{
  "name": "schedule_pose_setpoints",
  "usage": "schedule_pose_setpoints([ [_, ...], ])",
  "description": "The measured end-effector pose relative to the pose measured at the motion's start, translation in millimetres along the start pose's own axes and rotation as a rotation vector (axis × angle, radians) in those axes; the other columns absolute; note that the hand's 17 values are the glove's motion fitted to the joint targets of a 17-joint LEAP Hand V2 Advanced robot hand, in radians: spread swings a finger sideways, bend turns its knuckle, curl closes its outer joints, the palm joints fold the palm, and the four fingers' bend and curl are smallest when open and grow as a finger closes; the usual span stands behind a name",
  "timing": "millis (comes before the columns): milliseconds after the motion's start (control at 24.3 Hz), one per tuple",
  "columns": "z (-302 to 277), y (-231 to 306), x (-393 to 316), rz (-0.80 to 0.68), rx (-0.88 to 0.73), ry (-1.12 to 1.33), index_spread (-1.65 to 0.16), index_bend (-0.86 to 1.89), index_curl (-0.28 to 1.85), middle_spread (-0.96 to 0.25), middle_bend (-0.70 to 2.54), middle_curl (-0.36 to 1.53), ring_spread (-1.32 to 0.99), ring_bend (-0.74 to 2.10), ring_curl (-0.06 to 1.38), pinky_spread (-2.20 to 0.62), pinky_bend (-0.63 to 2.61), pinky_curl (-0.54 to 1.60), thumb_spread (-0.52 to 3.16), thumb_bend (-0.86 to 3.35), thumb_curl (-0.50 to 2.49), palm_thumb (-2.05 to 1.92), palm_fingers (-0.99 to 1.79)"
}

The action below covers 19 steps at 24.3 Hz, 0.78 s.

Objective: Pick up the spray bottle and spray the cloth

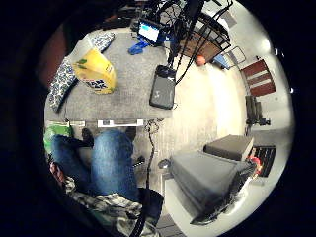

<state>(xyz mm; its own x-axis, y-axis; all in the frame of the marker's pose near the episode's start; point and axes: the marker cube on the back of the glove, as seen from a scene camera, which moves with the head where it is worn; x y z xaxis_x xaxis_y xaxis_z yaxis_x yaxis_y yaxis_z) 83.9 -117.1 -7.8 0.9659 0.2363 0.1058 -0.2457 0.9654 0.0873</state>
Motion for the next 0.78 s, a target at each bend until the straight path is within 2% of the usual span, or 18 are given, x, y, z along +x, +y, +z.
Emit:
schedule_pose_setpoints([
  [536, -0.7, -38.6, 15.7, 0.042, 0.014, -0.040, -0.30, 0.18, 0.29, -0.05, 0.18, 0.24, 0.13, 0.34, 0.24, 0.22, 0.55, 0.23, 1.12, 0.00, 0.40, 0.61, 0.07],
  [783, 2.7, -50.2, 21.0, -0.009, -0.014, -0.073, -0.30, 0.17, 0.29, -0.05, 0.18, 0.25, 0.13, 0.36, 0.25, 0.22, 0.55, 0.23, 1.11, -0.01, 0.41, 0.64, 0.07],
])
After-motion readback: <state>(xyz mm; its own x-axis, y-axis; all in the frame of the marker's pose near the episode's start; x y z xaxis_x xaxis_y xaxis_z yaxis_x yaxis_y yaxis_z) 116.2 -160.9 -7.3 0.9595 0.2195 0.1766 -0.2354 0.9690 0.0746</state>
